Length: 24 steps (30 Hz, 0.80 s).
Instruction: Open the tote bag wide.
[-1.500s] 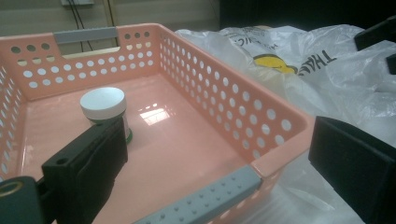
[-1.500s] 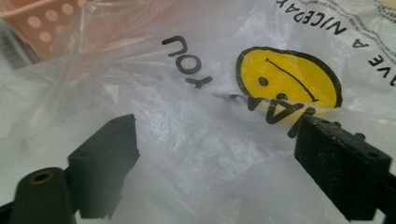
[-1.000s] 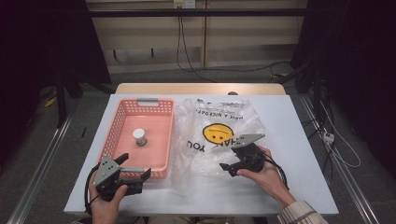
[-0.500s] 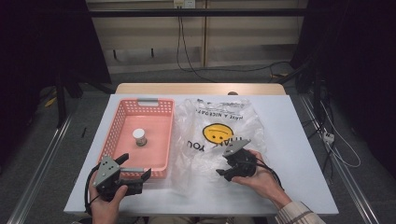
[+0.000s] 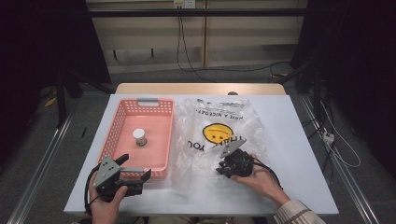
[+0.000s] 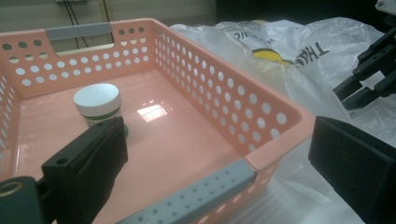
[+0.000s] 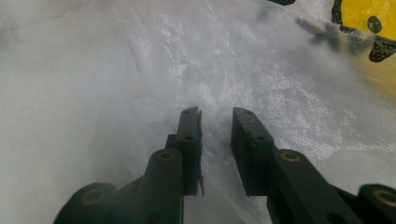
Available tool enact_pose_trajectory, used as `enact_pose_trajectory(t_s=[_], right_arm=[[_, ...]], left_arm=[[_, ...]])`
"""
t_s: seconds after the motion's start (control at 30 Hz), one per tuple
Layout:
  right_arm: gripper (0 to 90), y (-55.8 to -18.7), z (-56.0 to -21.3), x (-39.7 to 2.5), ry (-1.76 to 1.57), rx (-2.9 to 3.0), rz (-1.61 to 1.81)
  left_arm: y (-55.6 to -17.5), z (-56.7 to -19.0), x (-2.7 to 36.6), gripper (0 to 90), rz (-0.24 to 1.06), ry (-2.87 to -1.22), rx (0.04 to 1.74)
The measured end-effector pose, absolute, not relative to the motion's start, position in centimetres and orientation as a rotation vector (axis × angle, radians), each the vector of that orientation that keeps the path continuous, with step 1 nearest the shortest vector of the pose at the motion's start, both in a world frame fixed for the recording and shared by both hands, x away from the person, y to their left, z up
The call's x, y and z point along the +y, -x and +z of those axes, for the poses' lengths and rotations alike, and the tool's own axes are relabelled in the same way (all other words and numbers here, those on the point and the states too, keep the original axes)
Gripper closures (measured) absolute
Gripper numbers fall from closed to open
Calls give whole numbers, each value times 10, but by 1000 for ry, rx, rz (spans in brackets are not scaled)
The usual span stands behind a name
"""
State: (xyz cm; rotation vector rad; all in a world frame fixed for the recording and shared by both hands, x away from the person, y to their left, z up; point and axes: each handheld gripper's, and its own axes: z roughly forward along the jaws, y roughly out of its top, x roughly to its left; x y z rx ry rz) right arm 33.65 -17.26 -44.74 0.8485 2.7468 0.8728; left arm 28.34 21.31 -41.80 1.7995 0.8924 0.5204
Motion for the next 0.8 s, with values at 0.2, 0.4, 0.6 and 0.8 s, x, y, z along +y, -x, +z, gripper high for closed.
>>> enact_pose_trajectory(t_s=[0.2, 0.4, 0.6, 0.8], right_arm=[[849, -342, -449, -177, -884, 2742, 910], [900, -341, -449, -175, -866, 2737, 877], [900, -343, -448, -177, -936, 2733, 890], [900, -341, -442, -180, -956, 2714, 924]], left_arm=[[-283, -418, 211, 43, 533, -1818, 876], [-282, -418, 212, 43, 534, -1818, 880], [-282, -418, 212, 43, 538, -1817, 879], [-281, -418, 212, 43, 536, -1817, 879]])
